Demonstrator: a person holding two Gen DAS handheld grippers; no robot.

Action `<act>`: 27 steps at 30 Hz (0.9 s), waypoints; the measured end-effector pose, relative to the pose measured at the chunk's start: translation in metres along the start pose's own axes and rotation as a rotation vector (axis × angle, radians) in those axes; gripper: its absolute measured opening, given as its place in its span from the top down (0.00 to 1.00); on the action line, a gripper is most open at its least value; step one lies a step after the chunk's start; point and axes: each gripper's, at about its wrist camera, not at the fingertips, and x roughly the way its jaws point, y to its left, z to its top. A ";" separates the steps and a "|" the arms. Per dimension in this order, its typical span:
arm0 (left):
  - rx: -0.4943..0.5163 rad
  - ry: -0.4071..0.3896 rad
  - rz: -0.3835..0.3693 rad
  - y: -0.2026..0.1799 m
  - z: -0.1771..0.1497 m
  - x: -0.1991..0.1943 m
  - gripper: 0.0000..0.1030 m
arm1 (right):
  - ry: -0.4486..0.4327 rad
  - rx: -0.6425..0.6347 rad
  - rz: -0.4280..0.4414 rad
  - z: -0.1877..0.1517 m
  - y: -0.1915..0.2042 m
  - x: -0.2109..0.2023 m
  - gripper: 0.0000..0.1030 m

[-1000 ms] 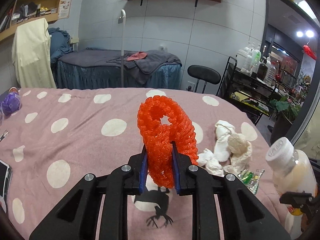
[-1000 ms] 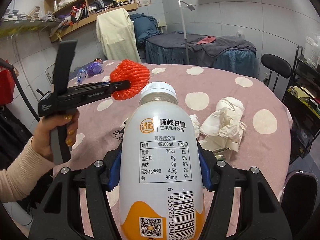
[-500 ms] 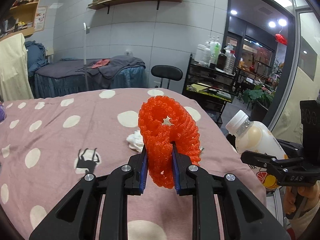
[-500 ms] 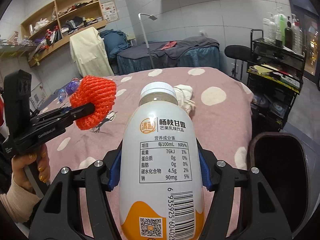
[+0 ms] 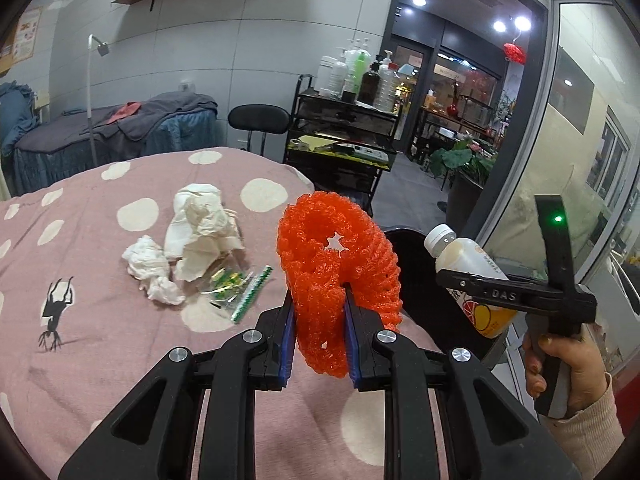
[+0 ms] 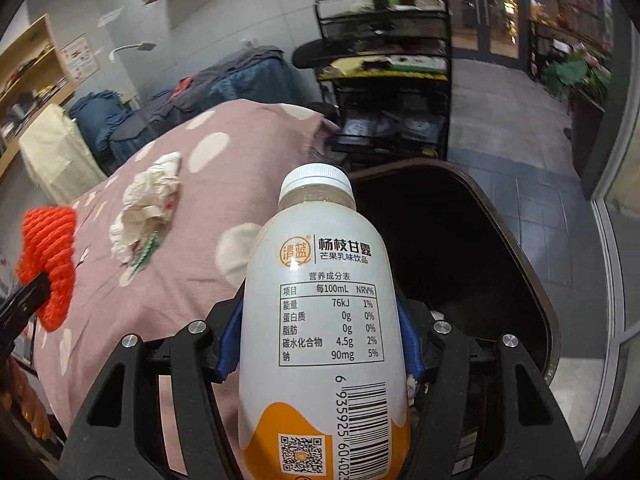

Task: Collect trash
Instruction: 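Carry the juice bottle and mesh net over the brown trash bin, then open the right tool over the bin while the left tool releases the mesh net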

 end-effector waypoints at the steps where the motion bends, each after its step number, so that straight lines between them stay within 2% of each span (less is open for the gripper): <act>1: 0.008 0.005 -0.010 -0.005 0.000 0.003 0.80 | 0.022 0.032 -0.004 0.000 -0.011 0.006 0.40; 8: 0.052 0.045 -0.068 -0.037 0.002 0.024 0.80 | 0.158 0.141 -0.058 -0.003 -0.053 0.051 0.40; 15: 0.100 0.092 -0.106 -0.066 0.003 0.045 0.80 | 0.283 0.159 -0.116 -0.008 -0.068 0.087 0.39; 18: 0.111 0.106 -0.117 -0.073 0.004 0.052 0.80 | 0.289 0.177 -0.123 -0.010 -0.072 0.092 0.37; 19: 0.116 0.110 -0.119 -0.075 0.005 0.054 0.80 | 0.283 0.180 -0.126 -0.012 -0.073 0.092 0.30; 20: 0.121 0.115 -0.119 -0.078 0.005 0.057 0.80 | 0.275 0.182 -0.132 -0.012 -0.074 0.092 0.29; 27: 0.148 0.168 -0.134 -0.091 0.008 0.079 0.80 | 0.195 0.185 -0.161 -0.015 -0.078 0.072 0.29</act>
